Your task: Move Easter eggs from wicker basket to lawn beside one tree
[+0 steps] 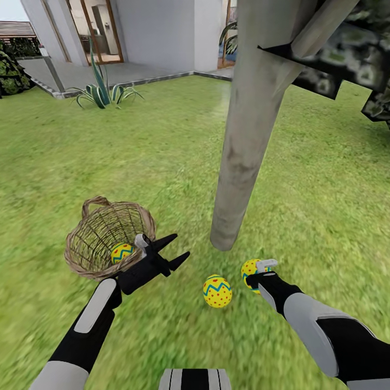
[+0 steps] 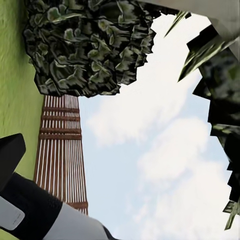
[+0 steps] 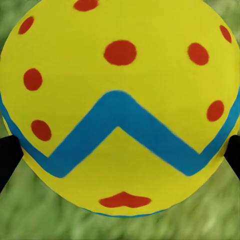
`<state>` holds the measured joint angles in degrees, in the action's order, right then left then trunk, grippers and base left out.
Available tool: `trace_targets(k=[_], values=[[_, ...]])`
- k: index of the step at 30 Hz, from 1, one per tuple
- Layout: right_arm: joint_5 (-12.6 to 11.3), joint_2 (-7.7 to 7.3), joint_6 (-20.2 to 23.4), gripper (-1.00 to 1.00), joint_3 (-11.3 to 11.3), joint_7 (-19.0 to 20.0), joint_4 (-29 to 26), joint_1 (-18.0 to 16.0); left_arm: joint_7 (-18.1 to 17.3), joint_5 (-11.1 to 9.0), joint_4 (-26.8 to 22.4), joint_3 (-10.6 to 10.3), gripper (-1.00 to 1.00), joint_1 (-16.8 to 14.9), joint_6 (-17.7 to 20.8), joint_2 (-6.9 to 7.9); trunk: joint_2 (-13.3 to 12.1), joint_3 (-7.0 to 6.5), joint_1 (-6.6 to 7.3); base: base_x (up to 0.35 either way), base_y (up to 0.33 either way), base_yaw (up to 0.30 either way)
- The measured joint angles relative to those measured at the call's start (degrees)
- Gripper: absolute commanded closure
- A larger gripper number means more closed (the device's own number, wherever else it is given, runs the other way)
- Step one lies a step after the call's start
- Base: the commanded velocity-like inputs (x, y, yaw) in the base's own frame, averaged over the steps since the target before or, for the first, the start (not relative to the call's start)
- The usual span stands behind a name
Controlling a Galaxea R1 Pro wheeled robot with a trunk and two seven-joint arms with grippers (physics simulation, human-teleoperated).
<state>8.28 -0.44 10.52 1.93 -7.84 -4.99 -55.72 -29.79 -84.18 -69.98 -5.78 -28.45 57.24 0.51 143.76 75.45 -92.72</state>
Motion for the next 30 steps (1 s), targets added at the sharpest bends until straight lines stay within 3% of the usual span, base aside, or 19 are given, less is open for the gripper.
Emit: trace_targets(k=[4,30], values=[[0.0,0.00,0.0,1.00,0.0,0.0,0.0,0.0,-0.1,0.0,0.0,-0.1,-1.00,0.0,0.0,-0.25,0.0,0.00,0.00,0.000,0.000,0.000],[0.0,-0.03,-0.2,1.00,-0.1,0.0,-0.3,0.0,0.4,0.1,0.2,-0.4,-1.00,0.0,0.0,-0.27,0.3,5.76,-0.67,0.000,0.000,0.020]])
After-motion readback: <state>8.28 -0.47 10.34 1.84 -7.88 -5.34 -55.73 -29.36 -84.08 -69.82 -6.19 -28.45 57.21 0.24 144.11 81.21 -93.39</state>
